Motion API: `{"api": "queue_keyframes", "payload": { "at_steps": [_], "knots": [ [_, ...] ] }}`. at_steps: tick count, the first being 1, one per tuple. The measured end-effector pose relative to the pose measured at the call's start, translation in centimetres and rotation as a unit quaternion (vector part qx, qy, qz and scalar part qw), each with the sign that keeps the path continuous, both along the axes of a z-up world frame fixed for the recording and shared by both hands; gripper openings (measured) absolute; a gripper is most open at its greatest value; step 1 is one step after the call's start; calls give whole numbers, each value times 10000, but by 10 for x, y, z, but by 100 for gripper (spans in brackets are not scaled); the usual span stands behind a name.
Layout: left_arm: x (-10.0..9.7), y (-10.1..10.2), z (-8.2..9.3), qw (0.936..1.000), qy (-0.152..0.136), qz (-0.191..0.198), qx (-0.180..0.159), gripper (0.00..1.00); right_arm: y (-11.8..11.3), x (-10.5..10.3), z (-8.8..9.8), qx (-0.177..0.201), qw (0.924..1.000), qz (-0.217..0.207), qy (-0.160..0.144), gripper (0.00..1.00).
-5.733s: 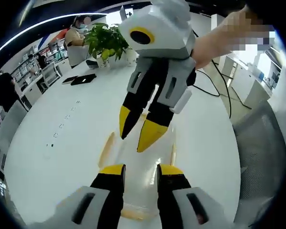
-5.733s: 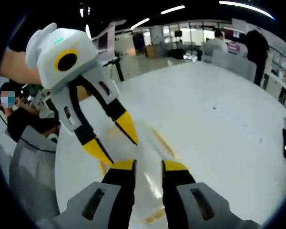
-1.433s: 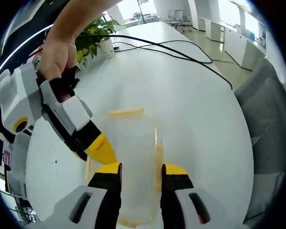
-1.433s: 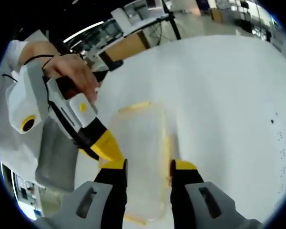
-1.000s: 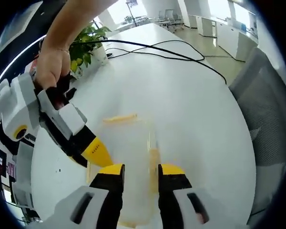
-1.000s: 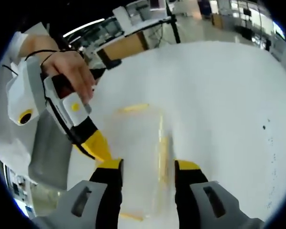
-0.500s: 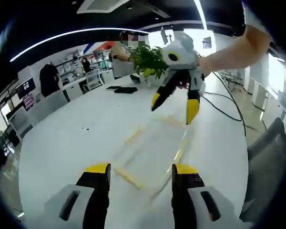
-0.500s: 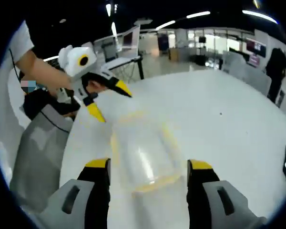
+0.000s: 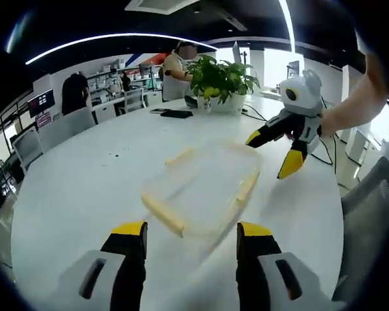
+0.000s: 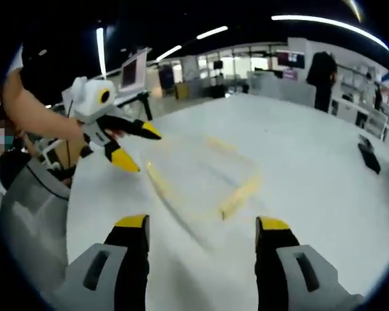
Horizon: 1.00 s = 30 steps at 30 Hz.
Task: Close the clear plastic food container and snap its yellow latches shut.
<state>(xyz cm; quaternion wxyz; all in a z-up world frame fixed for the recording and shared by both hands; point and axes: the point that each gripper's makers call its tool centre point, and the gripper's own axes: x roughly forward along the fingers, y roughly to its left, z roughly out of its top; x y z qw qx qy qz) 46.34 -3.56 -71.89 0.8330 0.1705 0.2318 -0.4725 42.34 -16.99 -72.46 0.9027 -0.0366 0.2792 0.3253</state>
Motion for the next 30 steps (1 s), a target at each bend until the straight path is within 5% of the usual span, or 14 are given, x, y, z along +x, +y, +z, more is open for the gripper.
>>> {"api": "queue_keyframes", "payload": {
  "at_steps": [30],
  "knots": [
    [2, -7, -4, 10000, -79, 25, -16, 40, 7, 8, -9, -225, 9993, -210, -217, 43]
  ]
}}
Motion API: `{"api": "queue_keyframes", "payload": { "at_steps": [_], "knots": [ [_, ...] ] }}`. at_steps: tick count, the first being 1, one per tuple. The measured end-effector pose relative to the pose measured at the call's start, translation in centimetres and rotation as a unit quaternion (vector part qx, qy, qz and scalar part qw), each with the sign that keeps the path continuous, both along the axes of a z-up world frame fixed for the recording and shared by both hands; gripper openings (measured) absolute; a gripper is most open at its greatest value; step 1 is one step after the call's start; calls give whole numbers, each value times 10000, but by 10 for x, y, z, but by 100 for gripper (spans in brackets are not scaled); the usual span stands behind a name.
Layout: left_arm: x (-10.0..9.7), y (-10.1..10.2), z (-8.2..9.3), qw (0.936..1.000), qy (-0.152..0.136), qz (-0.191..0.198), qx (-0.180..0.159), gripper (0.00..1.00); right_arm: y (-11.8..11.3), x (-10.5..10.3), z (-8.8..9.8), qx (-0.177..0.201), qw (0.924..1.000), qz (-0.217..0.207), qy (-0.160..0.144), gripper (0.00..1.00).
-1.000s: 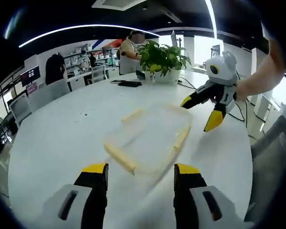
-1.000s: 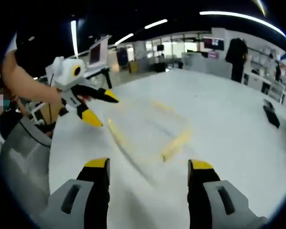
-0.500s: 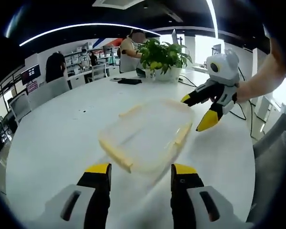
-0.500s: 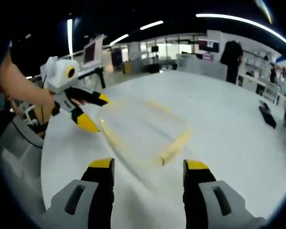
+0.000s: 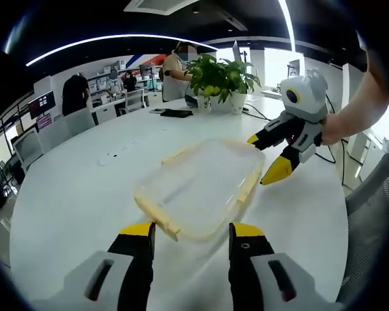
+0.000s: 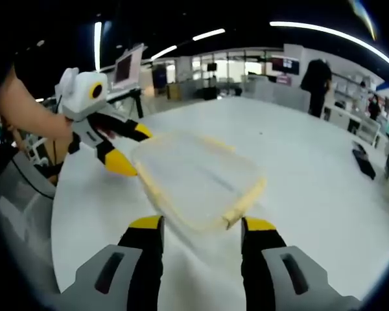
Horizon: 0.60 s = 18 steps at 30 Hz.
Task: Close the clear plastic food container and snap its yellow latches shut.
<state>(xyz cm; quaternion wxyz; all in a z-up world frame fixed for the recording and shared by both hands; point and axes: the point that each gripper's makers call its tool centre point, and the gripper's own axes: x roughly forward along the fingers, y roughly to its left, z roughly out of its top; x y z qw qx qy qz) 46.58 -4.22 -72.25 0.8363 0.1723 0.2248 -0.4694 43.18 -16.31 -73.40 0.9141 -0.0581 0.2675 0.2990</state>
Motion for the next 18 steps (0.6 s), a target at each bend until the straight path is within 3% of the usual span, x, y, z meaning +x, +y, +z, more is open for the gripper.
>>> {"api": "queue_keyframes", "payload": {
  "at_steps": [18],
  "knots": [
    [0, -4, -2, 9999, -26, -86, 135, 37, -7, -4, -6, -17, 9998, -182, 53, 34]
  ]
}}
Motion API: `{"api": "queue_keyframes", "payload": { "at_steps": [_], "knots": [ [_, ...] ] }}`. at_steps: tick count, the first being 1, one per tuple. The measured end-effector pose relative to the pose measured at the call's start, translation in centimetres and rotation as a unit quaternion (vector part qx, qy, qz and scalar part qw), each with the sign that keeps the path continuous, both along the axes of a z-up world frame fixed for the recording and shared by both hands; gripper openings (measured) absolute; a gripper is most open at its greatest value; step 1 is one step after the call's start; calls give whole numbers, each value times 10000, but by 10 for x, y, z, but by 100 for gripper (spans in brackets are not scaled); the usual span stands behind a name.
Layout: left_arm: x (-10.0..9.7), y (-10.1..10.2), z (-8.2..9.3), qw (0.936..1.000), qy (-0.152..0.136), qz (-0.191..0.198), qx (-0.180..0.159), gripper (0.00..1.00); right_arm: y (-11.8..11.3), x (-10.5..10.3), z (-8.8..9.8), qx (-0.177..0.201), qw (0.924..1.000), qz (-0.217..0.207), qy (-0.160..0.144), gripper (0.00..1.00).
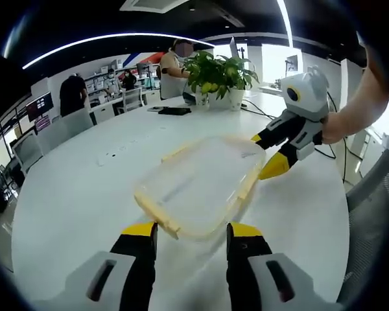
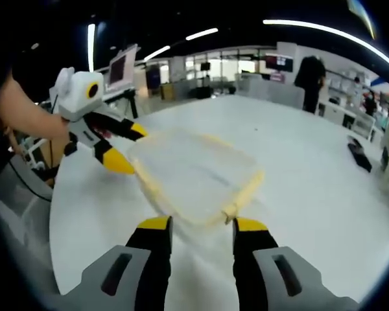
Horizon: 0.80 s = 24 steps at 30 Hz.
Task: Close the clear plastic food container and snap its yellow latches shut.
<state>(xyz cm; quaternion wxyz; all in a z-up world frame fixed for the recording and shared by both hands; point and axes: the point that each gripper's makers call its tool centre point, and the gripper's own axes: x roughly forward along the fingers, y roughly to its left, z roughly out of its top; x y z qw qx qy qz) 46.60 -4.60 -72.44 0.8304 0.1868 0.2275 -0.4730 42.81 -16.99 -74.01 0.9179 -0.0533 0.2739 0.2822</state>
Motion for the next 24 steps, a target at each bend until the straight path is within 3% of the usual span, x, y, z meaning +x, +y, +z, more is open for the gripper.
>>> {"api": "queue_keyframes", "payload": {
  "at_steps": [24],
  "knots": [
    [2, -25, -1, 9998, -59, -186, 22, 37, -24, 3, 1, -4, 9997, -262, 26, 37]
  ]
}}
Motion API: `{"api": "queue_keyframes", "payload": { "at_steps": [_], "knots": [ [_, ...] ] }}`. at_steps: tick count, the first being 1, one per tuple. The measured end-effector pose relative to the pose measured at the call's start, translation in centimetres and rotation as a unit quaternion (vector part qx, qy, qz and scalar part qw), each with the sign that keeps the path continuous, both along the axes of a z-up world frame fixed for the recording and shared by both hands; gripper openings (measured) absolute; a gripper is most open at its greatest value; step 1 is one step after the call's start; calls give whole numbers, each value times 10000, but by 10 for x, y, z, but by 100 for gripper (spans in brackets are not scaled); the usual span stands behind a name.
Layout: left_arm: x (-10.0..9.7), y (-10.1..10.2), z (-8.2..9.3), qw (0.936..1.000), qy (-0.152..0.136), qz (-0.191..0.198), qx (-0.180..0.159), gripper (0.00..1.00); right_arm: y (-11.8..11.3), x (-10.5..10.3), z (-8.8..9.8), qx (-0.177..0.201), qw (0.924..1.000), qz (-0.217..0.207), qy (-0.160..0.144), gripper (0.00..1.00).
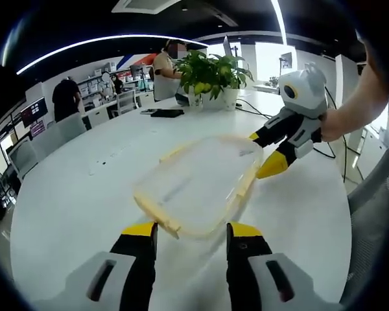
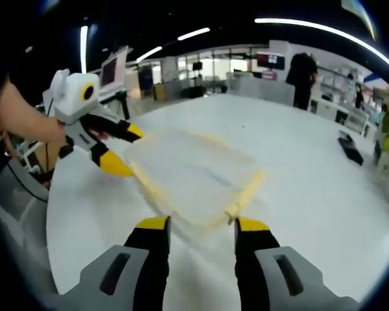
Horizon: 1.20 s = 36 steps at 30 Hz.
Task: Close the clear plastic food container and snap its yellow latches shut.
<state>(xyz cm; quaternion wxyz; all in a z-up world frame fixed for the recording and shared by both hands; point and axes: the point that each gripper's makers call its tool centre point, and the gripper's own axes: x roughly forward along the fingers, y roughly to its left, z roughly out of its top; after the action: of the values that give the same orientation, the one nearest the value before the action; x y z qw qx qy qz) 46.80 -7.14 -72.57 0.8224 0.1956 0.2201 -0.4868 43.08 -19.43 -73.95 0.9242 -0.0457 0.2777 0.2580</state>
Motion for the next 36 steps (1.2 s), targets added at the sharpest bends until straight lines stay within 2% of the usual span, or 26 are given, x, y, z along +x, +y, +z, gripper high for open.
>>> {"api": "queue_keyframes", "payload": {
  "at_steps": [17, 23, 29, 36],
  "knots": [
    [2, -1, 0, 9999, -103, -47, 107, 37, -1, 1, 0, 13, 10000, -38, 12, 38],
    [0, 3, 0, 9999, -72, -7, 143, 38, 0, 0, 2, 6, 10000, -35, 20, 44],
    [-12, 11, 9, 9999, -15, 95, 115, 42, -3, -7, 7, -15, 9999, -82, 72, 50],
    [-36, 24, 26, 9997, 4, 233, -6, 44, -6, -27, 21, -18, 9998, -204, 88, 57]
  ]
}}
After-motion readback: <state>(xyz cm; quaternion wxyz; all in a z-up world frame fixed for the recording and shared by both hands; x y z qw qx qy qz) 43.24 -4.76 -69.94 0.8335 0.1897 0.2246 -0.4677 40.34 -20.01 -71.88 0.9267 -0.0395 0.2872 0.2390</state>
